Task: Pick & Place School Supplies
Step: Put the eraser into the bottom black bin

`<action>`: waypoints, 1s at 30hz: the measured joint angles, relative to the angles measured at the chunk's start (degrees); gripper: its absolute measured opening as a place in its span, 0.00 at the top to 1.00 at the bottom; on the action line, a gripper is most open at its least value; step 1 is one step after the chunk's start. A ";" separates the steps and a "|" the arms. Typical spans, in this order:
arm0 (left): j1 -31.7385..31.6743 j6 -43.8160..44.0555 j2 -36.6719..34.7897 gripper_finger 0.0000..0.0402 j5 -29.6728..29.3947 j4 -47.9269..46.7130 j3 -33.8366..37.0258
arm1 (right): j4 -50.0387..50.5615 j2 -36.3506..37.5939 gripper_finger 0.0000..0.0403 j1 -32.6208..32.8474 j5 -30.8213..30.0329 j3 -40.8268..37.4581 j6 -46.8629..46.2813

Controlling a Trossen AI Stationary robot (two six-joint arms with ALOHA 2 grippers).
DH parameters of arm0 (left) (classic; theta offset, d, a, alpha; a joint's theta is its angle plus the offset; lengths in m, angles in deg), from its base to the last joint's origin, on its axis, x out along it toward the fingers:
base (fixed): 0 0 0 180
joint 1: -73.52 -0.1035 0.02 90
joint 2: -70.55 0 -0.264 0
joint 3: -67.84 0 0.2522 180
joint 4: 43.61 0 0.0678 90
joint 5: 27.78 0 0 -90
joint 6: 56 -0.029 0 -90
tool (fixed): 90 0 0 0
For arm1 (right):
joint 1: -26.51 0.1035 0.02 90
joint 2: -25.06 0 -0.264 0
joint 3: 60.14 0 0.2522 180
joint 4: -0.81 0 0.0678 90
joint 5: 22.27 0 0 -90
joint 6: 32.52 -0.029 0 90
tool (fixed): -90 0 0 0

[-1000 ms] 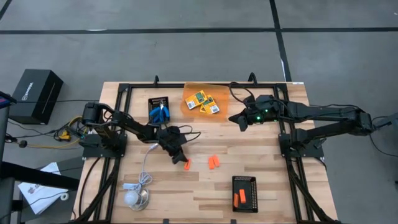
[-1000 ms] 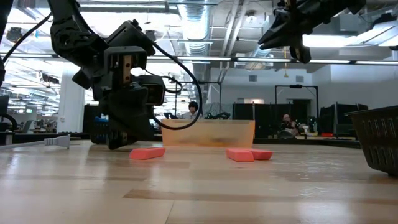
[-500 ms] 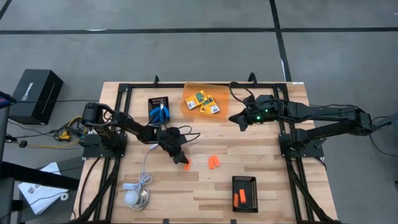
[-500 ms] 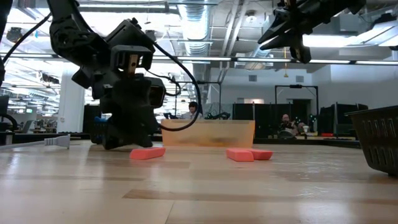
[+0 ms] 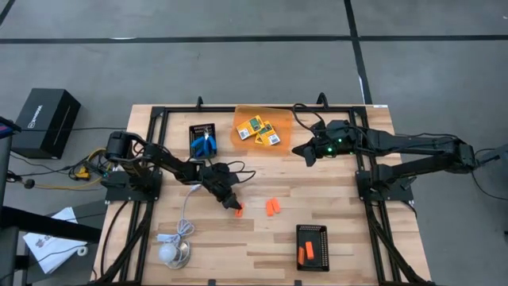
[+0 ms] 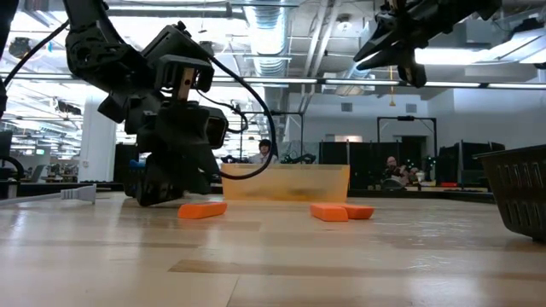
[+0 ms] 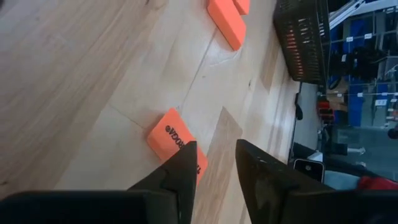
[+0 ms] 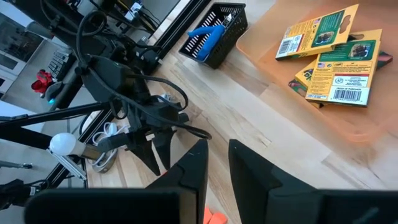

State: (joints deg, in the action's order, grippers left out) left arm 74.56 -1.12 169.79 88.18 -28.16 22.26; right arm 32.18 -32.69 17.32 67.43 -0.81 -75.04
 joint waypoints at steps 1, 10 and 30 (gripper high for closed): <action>0.30 0.44 0.00 0.73 -0.02 0.04 0.00 | 0.00 0.00 0.86 0.00 0.02 0.00 0.17; 3.34 1.55 3.19 0.73 -0.70 1.78 -0.36 | -0.02 0.00 0.86 0.02 0.07 0.00 0.49; 1.02 0.95 4.09 0.73 0.59 2.27 0.55 | 0.44 0.00 0.86 0.02 0.26 0.00 0.49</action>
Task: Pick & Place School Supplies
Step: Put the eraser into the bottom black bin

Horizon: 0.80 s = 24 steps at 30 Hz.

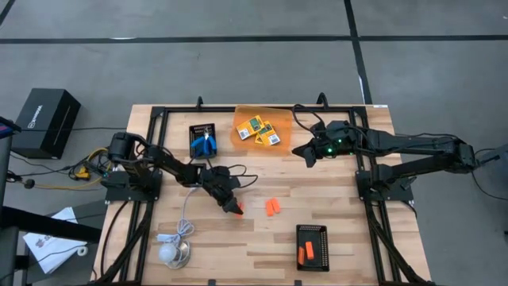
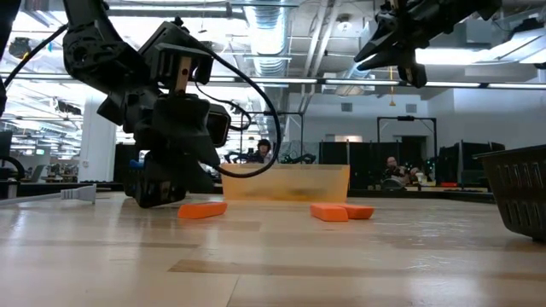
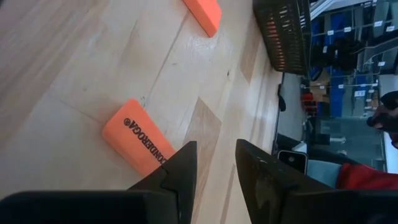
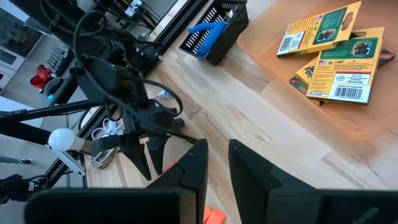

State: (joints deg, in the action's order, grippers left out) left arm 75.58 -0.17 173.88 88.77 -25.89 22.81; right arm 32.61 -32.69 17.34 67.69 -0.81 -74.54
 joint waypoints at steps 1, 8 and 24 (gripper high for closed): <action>-0.19 0.01 0.00 0.73 0.23 0.01 0.02 | -0.02 0.00 0.86 0.00 0.00 0.00 0.00; -0.08 -0.25 -0.01 0.74 -0.45 -0.17 0.06 | -0.03 0.00 0.86 0.02 0.00 0.00 0.00; -1.15 -1.30 -0.28 0.74 -1.35 1.56 1.81 | -0.07 0.00 0.86 0.02 0.21 0.01 0.00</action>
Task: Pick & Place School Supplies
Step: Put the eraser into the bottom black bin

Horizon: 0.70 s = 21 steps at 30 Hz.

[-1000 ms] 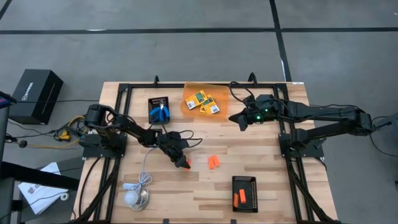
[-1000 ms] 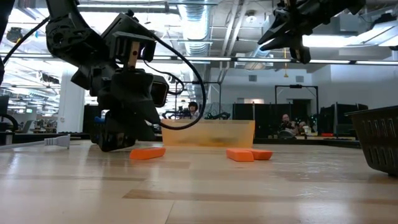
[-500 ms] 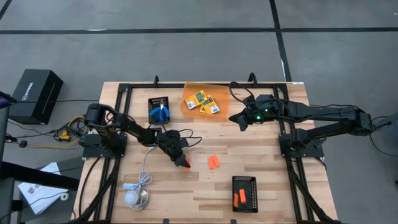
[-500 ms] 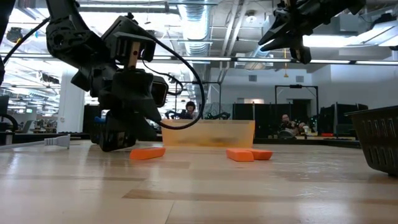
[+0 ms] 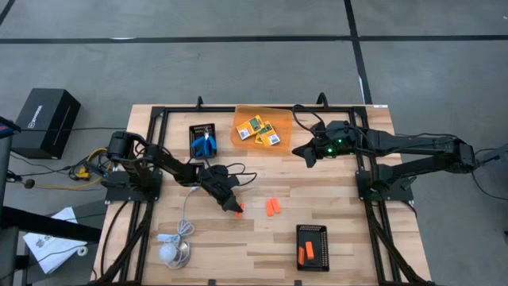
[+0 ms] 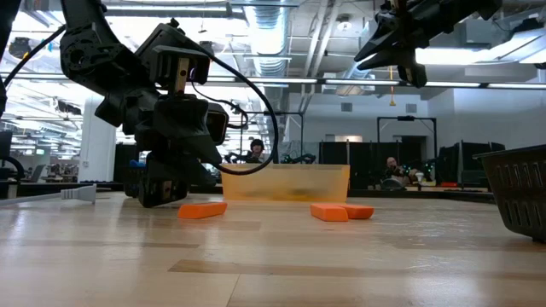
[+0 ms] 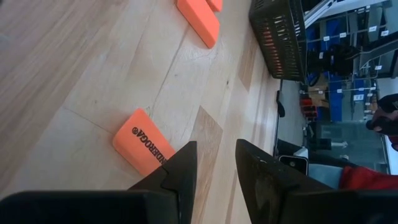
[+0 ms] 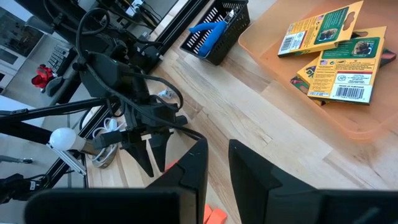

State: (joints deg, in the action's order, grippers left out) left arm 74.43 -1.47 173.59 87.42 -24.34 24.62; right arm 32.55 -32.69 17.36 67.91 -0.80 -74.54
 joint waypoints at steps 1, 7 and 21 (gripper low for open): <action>0.00 0.00 0.00 0.74 -0.11 -0.02 0.00 | 0.00 0.00 0.86 0.00 0.00 -0.01 -0.01; -0.02 -0.11 -0.02 0.74 -0.56 -0.04 0.02 | 0.00 0.00 0.86 -0.02 0.01 -0.01 -0.02; 0.33 -1.83 -0.15 0.75 -5.70 -0.40 0.04 | 0.00 0.00 0.86 -0.02 0.01 -0.01 -0.02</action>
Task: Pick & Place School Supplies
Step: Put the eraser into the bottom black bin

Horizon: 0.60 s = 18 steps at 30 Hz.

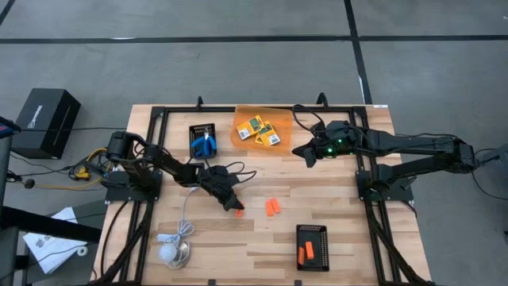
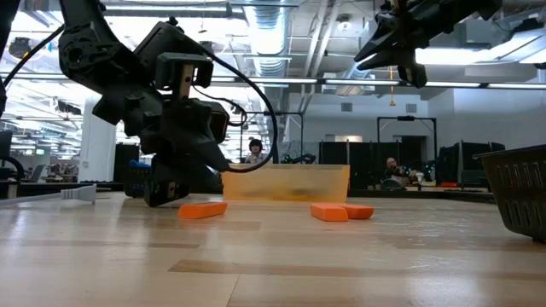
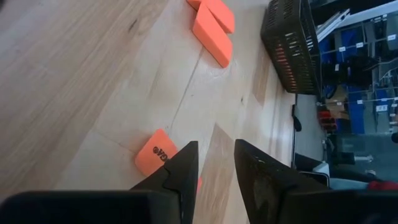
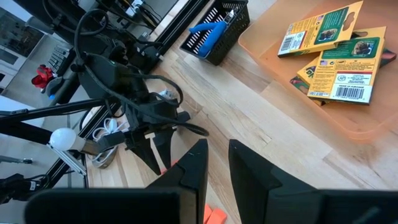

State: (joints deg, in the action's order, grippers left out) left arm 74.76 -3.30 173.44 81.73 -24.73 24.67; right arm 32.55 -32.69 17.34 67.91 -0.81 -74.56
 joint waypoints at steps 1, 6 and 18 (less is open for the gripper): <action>0.00 -0.14 0.00 0.76 0.09 -0.02 0.00 | 0.00 0.00 0.86 0.00 0.00 0.00 0.00; 0.35 -1.11 -1.23 0.77 -0.23 -3.05 0.00 | 0.17 0.00 0.86 0.00 0.01 0.01 0.02; 0.46 -0.58 -2.54 0.77 -0.37 -7.66 0.00 | 0.83 0.02 0.86 -1.21 0.04 0.00 0.12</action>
State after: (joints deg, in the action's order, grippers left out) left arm 75.22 -3.89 170.90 81.36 -32.39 24.67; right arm 33.38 -32.67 16.13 67.96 -0.81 -74.45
